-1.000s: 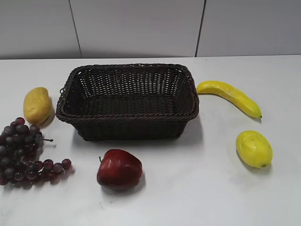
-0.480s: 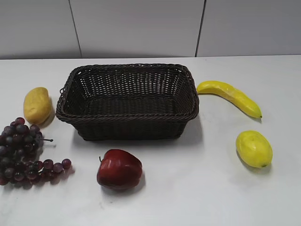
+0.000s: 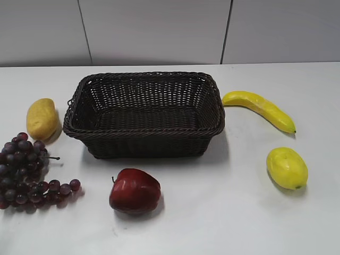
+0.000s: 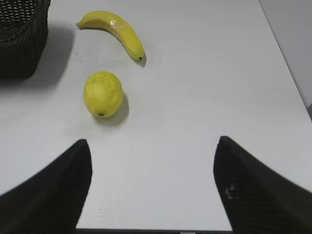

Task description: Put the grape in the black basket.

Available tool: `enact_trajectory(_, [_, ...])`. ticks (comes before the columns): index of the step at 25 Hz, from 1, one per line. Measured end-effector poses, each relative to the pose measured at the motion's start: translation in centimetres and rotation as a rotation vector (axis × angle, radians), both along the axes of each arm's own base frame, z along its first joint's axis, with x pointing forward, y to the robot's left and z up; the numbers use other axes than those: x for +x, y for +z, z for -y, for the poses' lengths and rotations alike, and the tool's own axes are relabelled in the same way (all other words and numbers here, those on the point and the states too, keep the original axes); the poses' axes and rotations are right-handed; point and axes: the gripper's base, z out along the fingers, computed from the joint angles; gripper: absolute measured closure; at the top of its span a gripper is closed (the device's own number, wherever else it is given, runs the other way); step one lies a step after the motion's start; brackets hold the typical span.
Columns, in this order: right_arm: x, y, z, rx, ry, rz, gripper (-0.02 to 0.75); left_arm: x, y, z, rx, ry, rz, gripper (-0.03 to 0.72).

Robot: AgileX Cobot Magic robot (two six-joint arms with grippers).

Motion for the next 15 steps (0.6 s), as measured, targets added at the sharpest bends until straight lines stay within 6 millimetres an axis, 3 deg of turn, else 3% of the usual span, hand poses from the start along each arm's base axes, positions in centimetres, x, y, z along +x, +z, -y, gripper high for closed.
enact_trajectory(9, [0.0,0.0,0.0,0.0,0.0,0.0,0.148,7.6,-4.1,0.4,-0.097,-0.083,-0.335,0.035])
enact_trajectory(15, [0.0,0.0,0.0,0.0,0.0,0.0,0.148,12.0,-7.1,0.8,-0.083,-0.145,-0.452,0.035])
